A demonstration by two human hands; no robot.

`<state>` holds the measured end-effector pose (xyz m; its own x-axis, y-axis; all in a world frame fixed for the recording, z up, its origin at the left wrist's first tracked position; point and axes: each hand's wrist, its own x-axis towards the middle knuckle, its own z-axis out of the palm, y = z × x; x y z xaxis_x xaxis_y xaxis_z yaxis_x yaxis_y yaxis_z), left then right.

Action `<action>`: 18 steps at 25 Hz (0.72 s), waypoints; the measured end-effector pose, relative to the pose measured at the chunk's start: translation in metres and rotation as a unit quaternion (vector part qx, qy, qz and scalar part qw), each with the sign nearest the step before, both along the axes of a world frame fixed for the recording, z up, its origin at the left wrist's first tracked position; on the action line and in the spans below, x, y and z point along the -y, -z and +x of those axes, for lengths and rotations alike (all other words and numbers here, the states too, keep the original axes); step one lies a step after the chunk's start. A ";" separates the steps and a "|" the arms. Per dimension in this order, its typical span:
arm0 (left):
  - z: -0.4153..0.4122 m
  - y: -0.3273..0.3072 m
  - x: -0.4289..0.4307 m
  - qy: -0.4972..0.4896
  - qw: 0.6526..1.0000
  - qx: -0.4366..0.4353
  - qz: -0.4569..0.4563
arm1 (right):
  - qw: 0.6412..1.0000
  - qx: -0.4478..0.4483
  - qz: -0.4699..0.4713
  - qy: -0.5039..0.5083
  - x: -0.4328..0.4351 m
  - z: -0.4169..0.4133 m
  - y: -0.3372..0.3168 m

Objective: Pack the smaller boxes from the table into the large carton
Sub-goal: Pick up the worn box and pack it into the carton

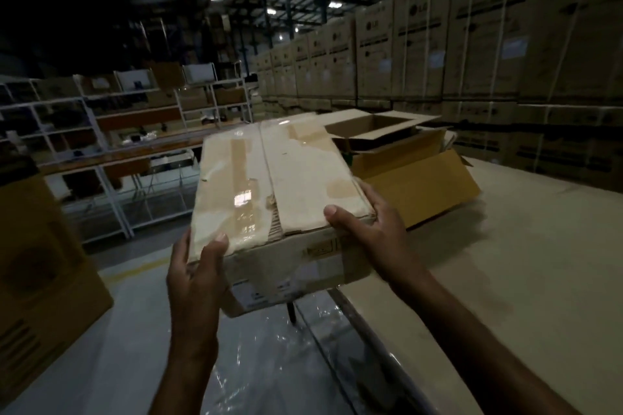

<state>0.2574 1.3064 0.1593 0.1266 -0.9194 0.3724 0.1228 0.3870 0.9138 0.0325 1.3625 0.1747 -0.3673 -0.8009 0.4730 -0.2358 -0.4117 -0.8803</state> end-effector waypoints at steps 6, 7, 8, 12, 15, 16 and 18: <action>0.005 -0.061 0.153 0.093 0.991 0.020 -0.090 | 0.997 -0.002 -0.057 0.053 0.119 0.003 -0.056; -0.002 -0.072 0.176 0.102 0.989 0.021 -0.105 | 0.996 -0.008 -0.062 0.060 0.136 -0.002 -0.066; -0.010 -0.083 0.197 0.114 0.986 0.019 -0.122 | 0.995 -0.017 -0.066 0.068 0.151 -0.010 -0.074; -0.065 -0.123 0.285 0.190 0.964 0.036 -0.180 | 0.987 -0.048 -0.082 0.132 0.208 -0.057 -0.101; -0.121 -0.147 0.346 0.245 0.947 0.046 -0.202 | 0.981 -0.051 -0.095 0.160 0.254 -0.110 -0.119; -0.143 -0.155 0.367 0.258 0.942 0.058 -0.208 | 0.979 -0.047 -0.096 0.171 0.272 -0.130 -0.126; -0.185 -0.173 0.404 0.280 0.930 0.086 -0.222 | 0.975 -0.027 -0.096 0.198 0.303 -0.169 -0.139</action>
<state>0.0721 0.9019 0.3326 -0.4225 -0.5746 0.7010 0.2852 0.6498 0.7046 -0.1368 1.0591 0.3135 -0.6004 -0.4951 0.6279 -0.4539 -0.4355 -0.7774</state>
